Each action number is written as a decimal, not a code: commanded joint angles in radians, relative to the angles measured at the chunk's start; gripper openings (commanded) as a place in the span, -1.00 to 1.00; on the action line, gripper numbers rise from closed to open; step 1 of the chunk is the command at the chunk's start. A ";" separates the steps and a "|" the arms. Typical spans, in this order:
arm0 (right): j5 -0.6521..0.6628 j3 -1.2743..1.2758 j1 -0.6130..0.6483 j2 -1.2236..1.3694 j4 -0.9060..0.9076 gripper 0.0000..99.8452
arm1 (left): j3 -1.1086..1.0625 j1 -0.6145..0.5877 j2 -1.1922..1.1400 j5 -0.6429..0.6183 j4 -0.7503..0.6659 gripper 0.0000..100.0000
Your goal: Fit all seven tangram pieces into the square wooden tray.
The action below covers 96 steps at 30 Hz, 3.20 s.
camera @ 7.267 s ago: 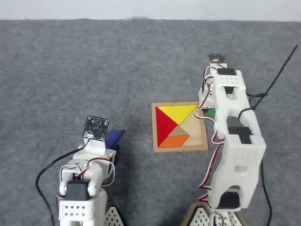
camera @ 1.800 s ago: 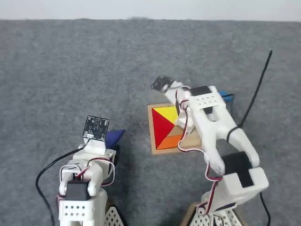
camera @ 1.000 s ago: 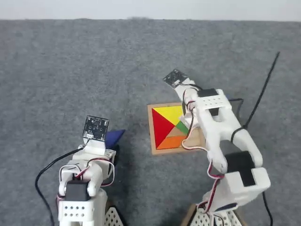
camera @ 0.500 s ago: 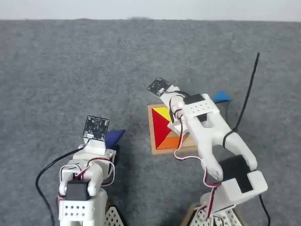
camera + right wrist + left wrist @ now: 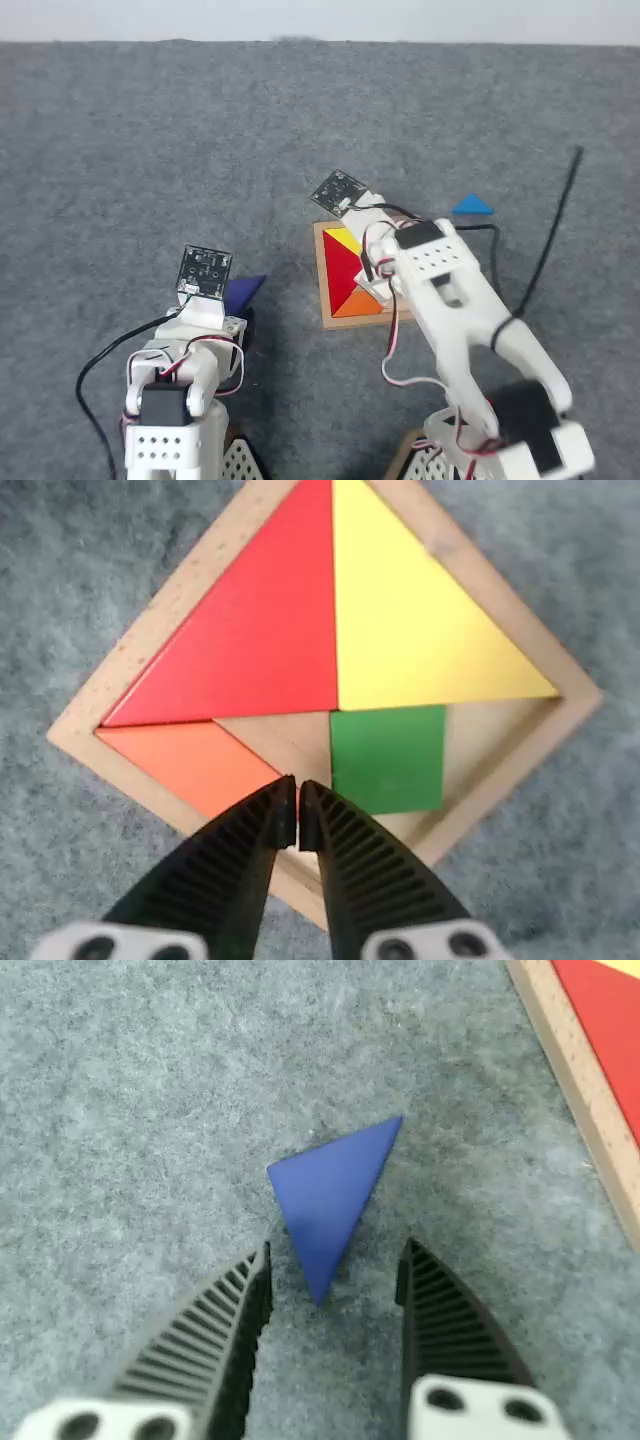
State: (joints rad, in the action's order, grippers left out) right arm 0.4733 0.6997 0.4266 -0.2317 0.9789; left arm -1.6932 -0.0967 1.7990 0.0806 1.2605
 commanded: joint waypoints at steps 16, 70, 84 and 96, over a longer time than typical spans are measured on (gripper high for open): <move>-0.120 -0.018 -0.094 -0.136 -0.044 -0.95 | 0.010 0.005 0.018 -0.011 0.002 -0.60; 0.806 -1.105 -0.461 0.849 0.298 -0.70 | 0.010 0.005 0.018 -0.011 0.002 -0.60; 0.852 -1.183 -0.469 1.000 0.300 -0.70 | 0.010 0.005 0.018 -0.011 0.002 -0.60; 0.836 -1.181 -0.493 1.017 0.355 -0.79 | 0.010 0.005 0.018 -0.011 0.002 -0.60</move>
State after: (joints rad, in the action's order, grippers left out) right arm 1.3126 -0.4864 -0.0430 0.7902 1.2981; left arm -1.6932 -0.0967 1.7990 0.0806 1.2605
